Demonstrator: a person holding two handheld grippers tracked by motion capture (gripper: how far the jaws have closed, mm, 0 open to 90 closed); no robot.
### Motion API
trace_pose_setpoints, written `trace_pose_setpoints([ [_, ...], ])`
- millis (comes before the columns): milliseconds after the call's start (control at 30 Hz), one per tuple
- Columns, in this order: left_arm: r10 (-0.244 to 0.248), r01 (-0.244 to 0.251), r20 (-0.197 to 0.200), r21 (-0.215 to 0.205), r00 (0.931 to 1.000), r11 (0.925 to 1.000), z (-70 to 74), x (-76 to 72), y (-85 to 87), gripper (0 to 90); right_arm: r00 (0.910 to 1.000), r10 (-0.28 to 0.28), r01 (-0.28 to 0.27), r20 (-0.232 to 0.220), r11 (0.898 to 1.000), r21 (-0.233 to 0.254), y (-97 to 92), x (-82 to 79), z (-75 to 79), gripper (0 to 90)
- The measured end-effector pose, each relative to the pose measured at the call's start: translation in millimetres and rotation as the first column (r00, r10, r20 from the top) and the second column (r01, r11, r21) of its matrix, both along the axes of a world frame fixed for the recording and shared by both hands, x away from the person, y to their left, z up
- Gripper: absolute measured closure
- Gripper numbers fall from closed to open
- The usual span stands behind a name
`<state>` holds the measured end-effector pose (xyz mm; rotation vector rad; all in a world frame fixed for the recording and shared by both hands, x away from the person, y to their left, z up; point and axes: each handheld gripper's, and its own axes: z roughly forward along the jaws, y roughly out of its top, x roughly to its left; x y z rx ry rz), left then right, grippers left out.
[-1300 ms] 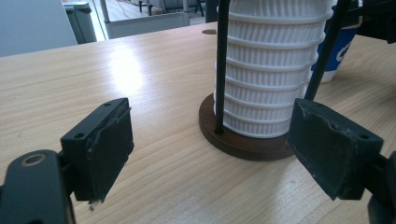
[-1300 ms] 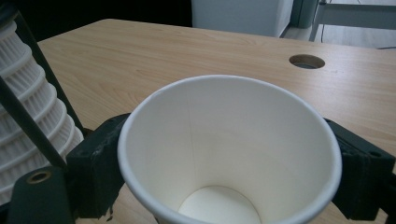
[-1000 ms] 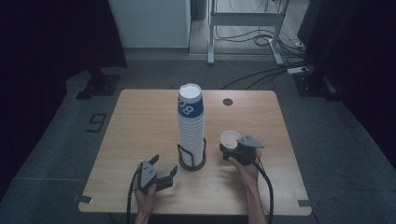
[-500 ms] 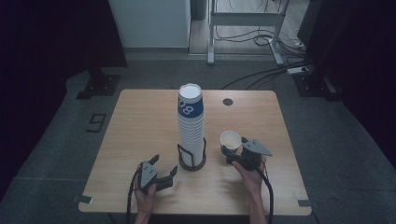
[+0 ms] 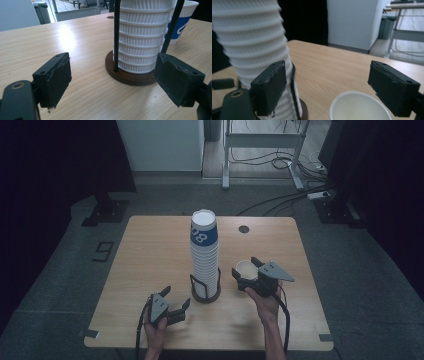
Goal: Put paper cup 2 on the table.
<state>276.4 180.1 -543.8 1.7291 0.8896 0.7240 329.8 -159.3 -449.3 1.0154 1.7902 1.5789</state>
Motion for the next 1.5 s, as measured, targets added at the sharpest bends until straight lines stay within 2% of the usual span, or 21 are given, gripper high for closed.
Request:
trace_pose_setpoints([
  [300,-0.010,0.010,-0.001,-0.006,1.0000,0.9999,0.0,-0.1,0.8,14.2,0.9944,0.084,-0.085,0.064,0.996,0.019,12.4,-7.2,37.7,13.7],
  [633,-0.041,0.041,-0.007,-0.016,0.9991,0.9990,0.0,-0.8,0.9,14.2,0.9783,0.162,-0.166,0.129,0.986,0.025,23.1,-14.8,75.7,13.5],
  [733,-0.035,0.035,-0.002,-0.027,0.9994,0.9990,-0.2,-1.8,1.0,14.2,0.9728,0.179,-0.184,0.147,0.983,0.020,28.0,-14.6,88.8,13.4],
  [867,-0.017,0.018,0.005,-0.063,0.9998,0.9978,-0.7,-3.1,5.1,14.3,0.9661,0.197,-0.203,0.167,0.979,0.017,33.2,-15.0,102.4,13.3],
  [933,-0.021,0.021,0.006,-0.064,0.9998,0.9977,-0.7,-3.2,5.0,14.3,0.9631,0.204,-0.210,0.176,0.978,0.016,35.7,-15.0,108.7,13.0],
  [1067,-0.020,0.020,0.010,-0.063,0.9998,0.9978,-0.8,-3.7,4.2,14.3,0.9571,0.218,-0.225,0.190,0.974,0.012,41.7,-12.9,119.8,13.0],
  [1300,-0.023,0.023,0.011,-0.062,0.9997,0.9978,-0.8,-3.5,4.7,14.3,0.9531,0.241,-0.246,0.184,0.969,0.006,53.9,-2.5,130.2,12.6],
  [1433,-0.035,0.035,0.008,-0.062,0.9994,0.9975,-0.8,-3.3,5.0,14.3,0.9564,0.236,-0.238,0.172,0.971,-0.008,64.0,5.5,132.4,12.6],
  [1500,-0.031,0.031,0.010,-0.064,0.9995,0.9974,-0.9,-3.6,4.7,14.3,0.9560,0.245,-0.248,0.161,0.969,-0.001,67.4,10.4,132.0,12.6],
])
